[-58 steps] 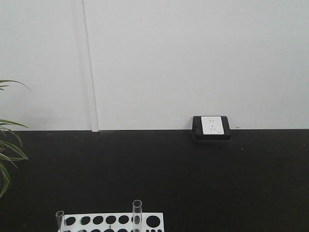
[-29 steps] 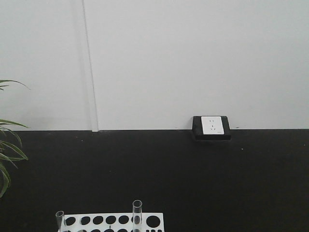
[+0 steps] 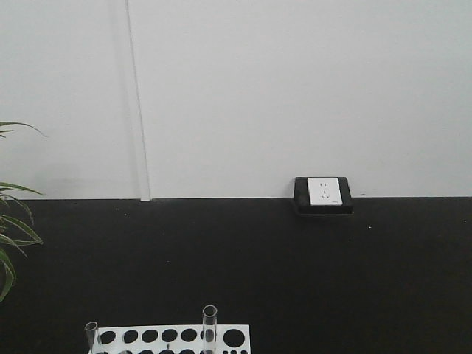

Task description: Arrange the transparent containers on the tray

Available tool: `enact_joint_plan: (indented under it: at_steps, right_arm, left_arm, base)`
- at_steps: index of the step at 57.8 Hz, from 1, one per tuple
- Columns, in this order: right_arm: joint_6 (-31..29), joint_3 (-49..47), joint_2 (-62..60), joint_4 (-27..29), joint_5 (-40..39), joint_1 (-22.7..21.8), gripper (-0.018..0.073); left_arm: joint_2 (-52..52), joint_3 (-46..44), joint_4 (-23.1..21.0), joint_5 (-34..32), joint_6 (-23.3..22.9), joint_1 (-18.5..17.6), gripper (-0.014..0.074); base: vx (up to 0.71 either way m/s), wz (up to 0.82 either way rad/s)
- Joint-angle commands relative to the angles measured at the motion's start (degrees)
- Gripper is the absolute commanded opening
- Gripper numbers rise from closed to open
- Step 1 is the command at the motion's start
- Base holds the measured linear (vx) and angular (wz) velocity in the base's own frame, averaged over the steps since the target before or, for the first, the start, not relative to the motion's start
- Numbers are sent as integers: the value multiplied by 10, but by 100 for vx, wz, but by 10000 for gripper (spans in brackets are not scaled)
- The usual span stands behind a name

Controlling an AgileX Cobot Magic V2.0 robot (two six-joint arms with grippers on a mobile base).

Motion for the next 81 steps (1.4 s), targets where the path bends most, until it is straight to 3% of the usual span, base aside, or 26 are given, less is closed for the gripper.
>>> enact_joint_plan:
  at_steps: [1,12,34,47,59,69,81]
  right_arm:
    - [16,-95,57,-1,32,-2,-11]
    - [16,-174,150,-1,50,-2,-11]
    - [16,-175,254,-1,80,-2,6]
    - [16,-175,270,-1,85,-2,121]
    - [16,-175,271,-1,98,-2,307]
    - [16,-175,271,-1,109,-2,400]
    - [16,-175,271,-1,111,-2,418]
  left_arm:
    - [58,-100,-2,32,2,1,-6]
    - [169,-195,-3,72,2,1,-6]
    - [296,-159,-3,74,1,1,20]
    - [341,-115,-7,63,-1,1,143]
    - [381,-69,-12,-1,-4,1,347]
    - [434,-47,-13,-21,-5,1,482]
    - [509,-46,-27,-78,-4,0,506]
  base:
    - [0,0]
    - [0,0]
    - [0,0]
    - [0,0]
    - [0,0]
    - [0,0]
    - [0,0]
